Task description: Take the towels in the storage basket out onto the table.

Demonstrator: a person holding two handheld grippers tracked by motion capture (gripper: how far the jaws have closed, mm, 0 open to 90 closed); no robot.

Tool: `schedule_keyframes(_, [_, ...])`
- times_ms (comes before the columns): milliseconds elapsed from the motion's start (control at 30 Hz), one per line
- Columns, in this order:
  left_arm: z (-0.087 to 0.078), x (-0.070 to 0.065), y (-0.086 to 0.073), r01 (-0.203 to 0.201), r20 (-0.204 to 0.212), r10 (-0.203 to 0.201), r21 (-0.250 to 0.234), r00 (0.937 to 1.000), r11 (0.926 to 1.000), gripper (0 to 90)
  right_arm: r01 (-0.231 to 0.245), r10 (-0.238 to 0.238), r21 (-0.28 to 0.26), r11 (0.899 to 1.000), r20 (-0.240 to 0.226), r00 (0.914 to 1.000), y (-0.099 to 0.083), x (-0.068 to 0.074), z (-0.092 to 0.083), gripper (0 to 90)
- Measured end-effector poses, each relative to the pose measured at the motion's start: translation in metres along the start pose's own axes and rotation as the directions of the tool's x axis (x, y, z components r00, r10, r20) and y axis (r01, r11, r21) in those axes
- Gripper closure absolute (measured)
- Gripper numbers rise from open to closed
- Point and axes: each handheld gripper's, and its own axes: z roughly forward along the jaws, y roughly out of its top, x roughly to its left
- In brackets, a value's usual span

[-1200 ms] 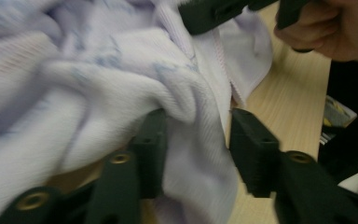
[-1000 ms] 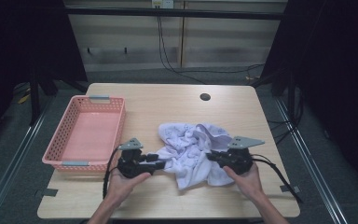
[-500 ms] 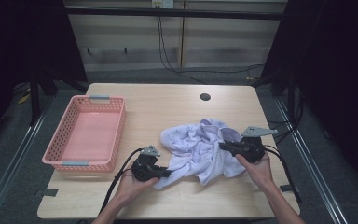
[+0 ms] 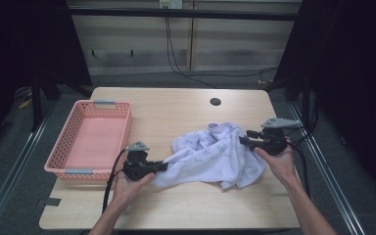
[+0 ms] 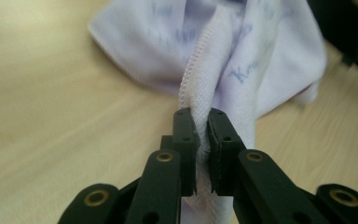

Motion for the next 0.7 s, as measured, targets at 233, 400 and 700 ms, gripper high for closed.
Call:
schedule_keyframes(233, [-0.002, 0.004, -0.003, 0.007, 0.021, -0.007, -0.016, 0.9998, 0.9999, 72.3, -0.051, 0.049, -0.014, 0.999, -0.106, 0.9931, -0.041, 0.014, -0.017, 45.6])
schedule_keyframes(400, [0.009, 0.008, -0.003, 0.016, 0.002, -0.016, 0.002, 0.9999, 0.9999, 69.2, -0.031, 0.042, 0.081, 0.996, -0.125, 0.9913, -0.061, 0.026, 0.006, 47.7])
schedule_keyframes(700, [-0.015, 0.01, 0.005, 0.034, 0.042, -0.029, -0.106, 0.9987, 0.9937, 83.0, -0.043, 0.045, 0.016, 0.999, -0.16, 0.986, -0.042, 0.014, -0.005, 89.5])
